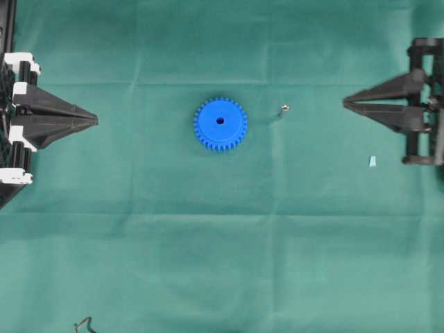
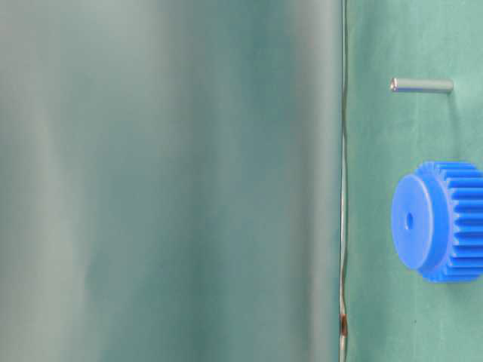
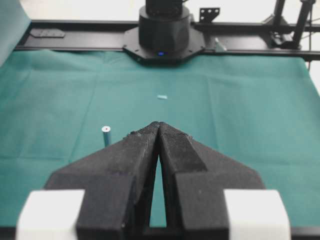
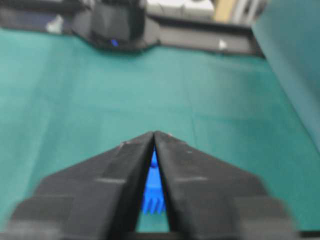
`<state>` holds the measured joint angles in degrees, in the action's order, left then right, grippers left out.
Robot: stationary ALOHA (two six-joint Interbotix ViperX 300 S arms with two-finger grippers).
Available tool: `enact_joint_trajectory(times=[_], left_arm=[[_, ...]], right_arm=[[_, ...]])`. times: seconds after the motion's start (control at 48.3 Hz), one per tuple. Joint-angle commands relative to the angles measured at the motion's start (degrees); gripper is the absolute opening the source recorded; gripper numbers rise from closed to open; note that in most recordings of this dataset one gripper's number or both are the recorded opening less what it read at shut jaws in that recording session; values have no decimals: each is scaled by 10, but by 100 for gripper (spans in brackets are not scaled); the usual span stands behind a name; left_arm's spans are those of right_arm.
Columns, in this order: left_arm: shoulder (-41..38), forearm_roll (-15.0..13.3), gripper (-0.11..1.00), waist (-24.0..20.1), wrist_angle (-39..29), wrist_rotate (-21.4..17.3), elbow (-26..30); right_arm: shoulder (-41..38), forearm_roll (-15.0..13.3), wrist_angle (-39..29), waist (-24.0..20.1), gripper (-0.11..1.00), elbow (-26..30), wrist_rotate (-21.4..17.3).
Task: Insert the shaft into the center hole of the gear.
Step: 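Move the right gripper left toward the silver shaft beside the gear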
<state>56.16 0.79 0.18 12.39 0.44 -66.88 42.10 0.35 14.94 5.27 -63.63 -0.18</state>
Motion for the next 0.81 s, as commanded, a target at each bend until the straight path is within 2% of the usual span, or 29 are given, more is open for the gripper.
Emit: enact_joint_trajectory(times=[0.0,0.104,0.186,0.29,0.497,0.787], left_arm=[[-4,2,0,1,4,1,14],[-4,2,0,1,4,1,14],[-4,2,0,1,4,1,13],[-4,2,0,1,1,1,13],[-4,2,0,1,-2,0,13],[-5,2,0,1,-3,0,13]], right_arm=[[-33,4,25,10,47,18,-1],[-81,6,47,25,79,24,-1],[-128,9,62,38,94,28,-2],[-184,15,79,48,86,34,-2],[-287,31,105,54,88,52,-2],[-377,41,120,62,88,66,-2]])
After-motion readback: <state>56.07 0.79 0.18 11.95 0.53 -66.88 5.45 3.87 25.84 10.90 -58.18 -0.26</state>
